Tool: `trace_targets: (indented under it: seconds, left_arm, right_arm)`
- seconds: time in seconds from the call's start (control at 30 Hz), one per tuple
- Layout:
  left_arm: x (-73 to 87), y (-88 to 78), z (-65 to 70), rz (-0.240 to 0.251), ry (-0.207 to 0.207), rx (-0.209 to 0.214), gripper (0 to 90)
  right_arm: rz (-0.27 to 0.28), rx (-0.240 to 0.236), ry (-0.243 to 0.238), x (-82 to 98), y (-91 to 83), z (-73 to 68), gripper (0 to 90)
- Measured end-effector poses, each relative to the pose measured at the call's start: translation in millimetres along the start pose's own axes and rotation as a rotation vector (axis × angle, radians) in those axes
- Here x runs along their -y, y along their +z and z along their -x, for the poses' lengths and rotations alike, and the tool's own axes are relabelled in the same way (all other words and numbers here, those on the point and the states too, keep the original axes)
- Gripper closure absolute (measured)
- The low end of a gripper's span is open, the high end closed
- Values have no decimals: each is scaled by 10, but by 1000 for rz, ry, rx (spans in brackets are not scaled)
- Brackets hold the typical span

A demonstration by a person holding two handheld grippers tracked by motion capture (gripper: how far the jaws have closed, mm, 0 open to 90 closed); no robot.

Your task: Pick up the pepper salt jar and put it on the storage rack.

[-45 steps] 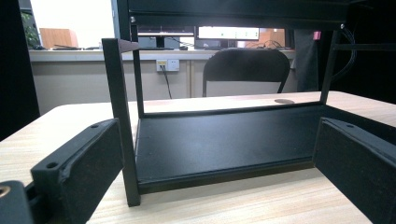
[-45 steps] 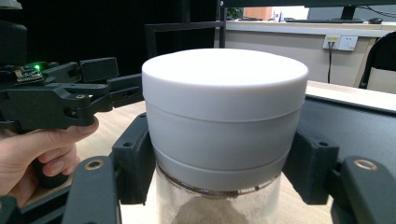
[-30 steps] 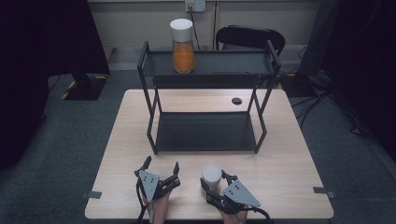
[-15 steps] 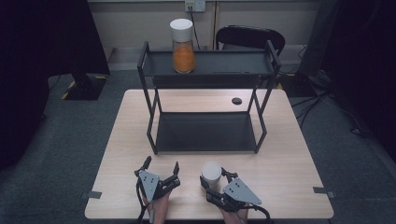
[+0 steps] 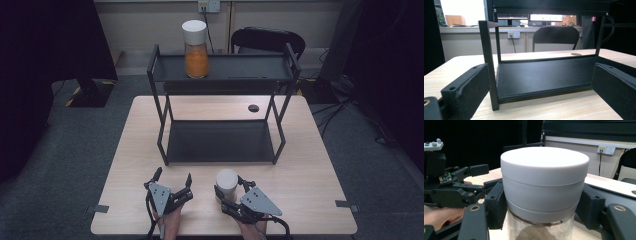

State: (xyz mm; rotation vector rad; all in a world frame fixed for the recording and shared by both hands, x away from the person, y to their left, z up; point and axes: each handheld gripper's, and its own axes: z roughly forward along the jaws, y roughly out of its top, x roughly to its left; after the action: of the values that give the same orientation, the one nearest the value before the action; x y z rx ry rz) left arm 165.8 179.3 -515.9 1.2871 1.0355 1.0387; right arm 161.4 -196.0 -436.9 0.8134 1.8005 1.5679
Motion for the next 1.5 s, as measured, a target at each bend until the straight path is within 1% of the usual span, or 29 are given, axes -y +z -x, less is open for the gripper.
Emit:
trace_targets:
  seconds: [0.17, 0.47, 0.83, 1.5]
  left_arm:
    - [0, 0, 1, 0, 0, -1, 14]
    - [0, 0, 1, 0, 0, -1, 14]
    - [0, 0, 2, 0, 0, -1, 14]
    - [0, 0, 2, 0, 0, -1, 14]
  right_arm:
    - [0, -1, 0, -54, 7, 13, 345]
    - [11, -11, -29, -200, 47, 49, 344]
    - [18, -6, -40, -360, 79, 94, 344]
    - [61, -4, -35, -635, 141, 193, 344]
